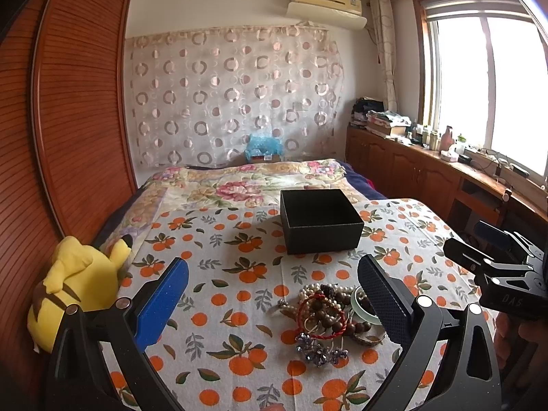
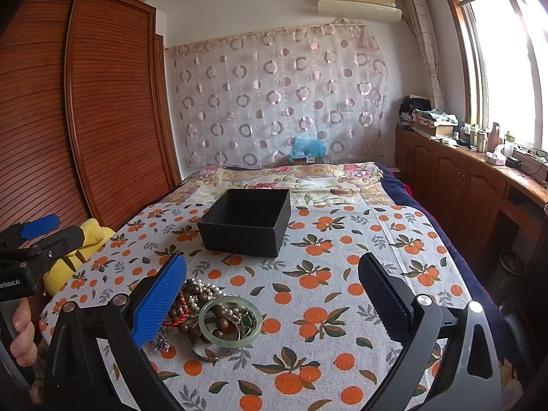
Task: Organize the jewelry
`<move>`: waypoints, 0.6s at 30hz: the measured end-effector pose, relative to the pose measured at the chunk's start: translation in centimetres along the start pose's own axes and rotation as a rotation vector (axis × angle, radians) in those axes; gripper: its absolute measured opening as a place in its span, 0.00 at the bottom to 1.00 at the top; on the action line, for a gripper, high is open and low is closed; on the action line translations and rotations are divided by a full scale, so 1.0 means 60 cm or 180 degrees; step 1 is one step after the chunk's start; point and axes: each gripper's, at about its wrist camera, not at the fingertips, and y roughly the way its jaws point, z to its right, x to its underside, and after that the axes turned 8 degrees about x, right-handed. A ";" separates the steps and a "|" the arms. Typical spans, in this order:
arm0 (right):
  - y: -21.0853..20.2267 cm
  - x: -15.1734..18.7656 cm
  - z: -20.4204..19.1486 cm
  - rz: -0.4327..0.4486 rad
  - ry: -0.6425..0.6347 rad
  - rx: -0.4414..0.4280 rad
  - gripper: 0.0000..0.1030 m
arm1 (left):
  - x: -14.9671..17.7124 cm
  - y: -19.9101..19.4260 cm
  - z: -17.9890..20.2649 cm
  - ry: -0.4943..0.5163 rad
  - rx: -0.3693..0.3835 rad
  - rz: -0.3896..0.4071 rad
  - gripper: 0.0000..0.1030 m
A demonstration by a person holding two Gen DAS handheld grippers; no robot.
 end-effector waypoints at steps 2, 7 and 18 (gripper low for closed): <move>0.000 0.000 0.000 0.0002 0.0002 0.0000 0.98 | 0.003 0.002 -0.002 0.0000 0.0002 0.0002 0.93; -0.001 -0.002 0.002 0.0002 0.0000 -0.0003 0.98 | -0.001 0.000 0.001 0.0000 0.0002 -0.0003 0.93; 0.004 0.006 -0.006 -0.0034 -0.0004 -0.0033 0.98 | 0.005 -0.007 0.016 -0.0013 -0.0003 -0.0048 0.93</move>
